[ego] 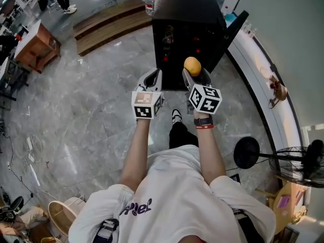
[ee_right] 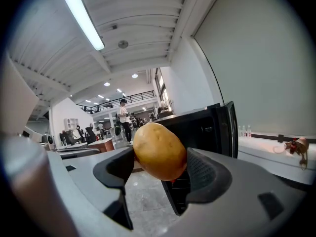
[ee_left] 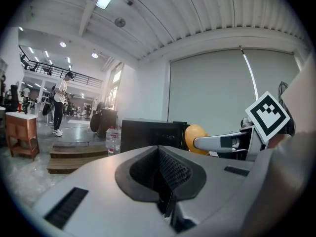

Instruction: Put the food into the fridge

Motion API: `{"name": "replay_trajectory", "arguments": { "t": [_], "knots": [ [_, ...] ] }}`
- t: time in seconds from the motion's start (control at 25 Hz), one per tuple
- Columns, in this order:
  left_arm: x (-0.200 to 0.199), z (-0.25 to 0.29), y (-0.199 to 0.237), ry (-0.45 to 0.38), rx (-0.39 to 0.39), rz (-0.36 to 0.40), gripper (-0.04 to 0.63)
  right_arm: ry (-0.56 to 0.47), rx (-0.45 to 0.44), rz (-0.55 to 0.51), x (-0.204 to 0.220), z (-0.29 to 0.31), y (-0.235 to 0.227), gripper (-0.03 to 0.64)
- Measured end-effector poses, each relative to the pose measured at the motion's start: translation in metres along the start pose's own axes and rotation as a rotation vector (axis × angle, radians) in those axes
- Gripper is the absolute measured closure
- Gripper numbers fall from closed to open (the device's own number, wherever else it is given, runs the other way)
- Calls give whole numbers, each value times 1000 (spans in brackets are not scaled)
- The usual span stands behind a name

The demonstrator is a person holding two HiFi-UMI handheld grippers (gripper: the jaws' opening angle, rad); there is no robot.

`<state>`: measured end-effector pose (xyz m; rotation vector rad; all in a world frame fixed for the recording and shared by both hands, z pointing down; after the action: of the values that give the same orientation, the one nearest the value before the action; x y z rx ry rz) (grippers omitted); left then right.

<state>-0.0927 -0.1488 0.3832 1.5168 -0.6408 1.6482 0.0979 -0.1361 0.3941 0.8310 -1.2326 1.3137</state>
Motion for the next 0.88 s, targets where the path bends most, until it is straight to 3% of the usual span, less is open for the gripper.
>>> {"name": "replay_trajectory", "arguments": {
  "t": [0.88],
  "knots": [
    [21,76,10,17,11,-8,578,32,-34,-2,16,75,-44,268]
  ]
}}
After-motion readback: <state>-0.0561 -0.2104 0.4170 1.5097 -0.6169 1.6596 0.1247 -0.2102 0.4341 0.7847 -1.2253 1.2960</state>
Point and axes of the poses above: the fingertips, and each gripper's own axes: z forward along the fingers, y to its left, x out of its underside, the point moved 7 cm from there along -z, backward along the fingers, and after that the axes turned 4 degrees about -z, right-handed, at the moved point
